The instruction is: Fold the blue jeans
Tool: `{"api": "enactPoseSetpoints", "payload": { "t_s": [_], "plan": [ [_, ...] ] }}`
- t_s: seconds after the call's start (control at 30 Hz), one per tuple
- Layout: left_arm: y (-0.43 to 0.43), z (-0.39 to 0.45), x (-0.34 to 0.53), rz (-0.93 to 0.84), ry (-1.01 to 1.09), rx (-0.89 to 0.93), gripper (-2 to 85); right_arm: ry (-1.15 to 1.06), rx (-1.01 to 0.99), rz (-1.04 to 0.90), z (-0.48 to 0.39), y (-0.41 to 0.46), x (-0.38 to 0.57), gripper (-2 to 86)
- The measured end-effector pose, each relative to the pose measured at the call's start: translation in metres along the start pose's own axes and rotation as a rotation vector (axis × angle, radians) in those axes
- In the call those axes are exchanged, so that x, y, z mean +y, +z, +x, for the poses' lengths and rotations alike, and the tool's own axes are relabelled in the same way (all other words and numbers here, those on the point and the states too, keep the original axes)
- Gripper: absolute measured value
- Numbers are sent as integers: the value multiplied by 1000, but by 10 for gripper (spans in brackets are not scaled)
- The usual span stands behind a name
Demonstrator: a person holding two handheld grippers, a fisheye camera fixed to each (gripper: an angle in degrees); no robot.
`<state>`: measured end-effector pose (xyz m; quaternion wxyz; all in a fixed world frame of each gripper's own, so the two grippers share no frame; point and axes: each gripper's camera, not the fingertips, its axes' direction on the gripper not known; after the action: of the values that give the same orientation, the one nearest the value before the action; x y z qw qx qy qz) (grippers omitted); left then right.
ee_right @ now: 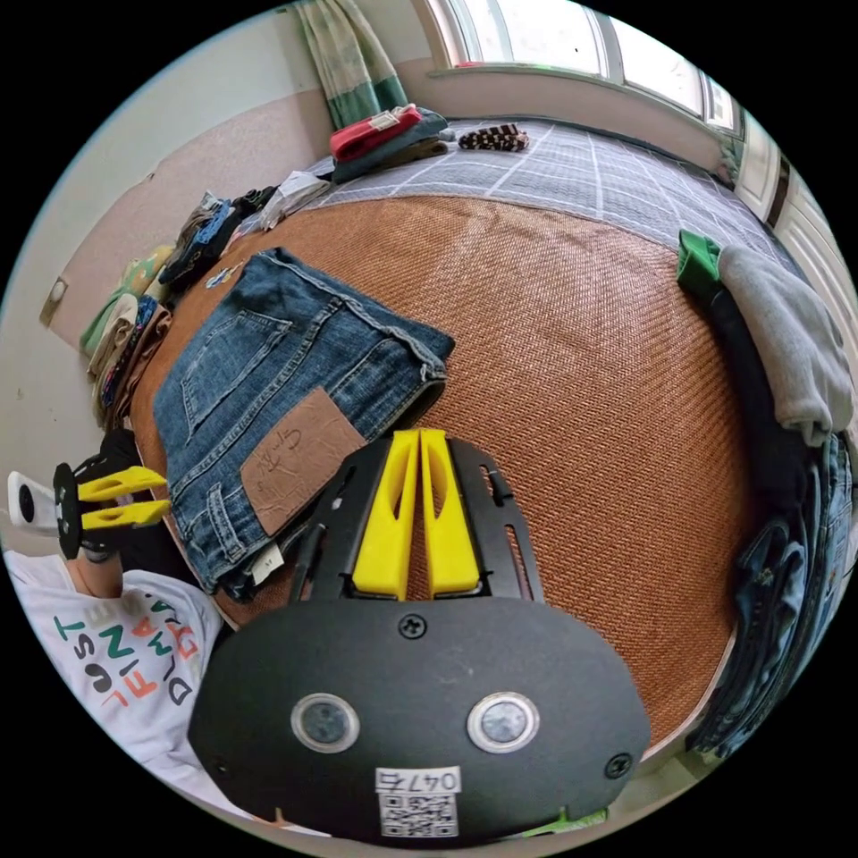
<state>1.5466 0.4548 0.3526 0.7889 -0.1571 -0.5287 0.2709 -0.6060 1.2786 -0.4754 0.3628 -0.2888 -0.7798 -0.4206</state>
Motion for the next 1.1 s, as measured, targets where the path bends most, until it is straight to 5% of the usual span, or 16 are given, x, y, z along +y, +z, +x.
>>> {"api": "enactPoseSetpoints", "payload": {
  "t_s": [0.23, 0.57, 0.93, 1.1],
  "plan": [
    [19, 57, -12, -9, 160, 20, 167, -20, 25, 9, -8, -12, -8, -5],
    [54, 28, 17, -67, 128, 42, 125, -1, -26, 21, 3, -38, -14, -5],
    [18, -192, 140, 218, -382, 402, 60, 51, -63, 69, 18, -76, -13, -6],
    [-75, -349, 258, 432, -646, 304, 56, 79, -92, 158, 24, -110, -8, -5]
  ]
}}
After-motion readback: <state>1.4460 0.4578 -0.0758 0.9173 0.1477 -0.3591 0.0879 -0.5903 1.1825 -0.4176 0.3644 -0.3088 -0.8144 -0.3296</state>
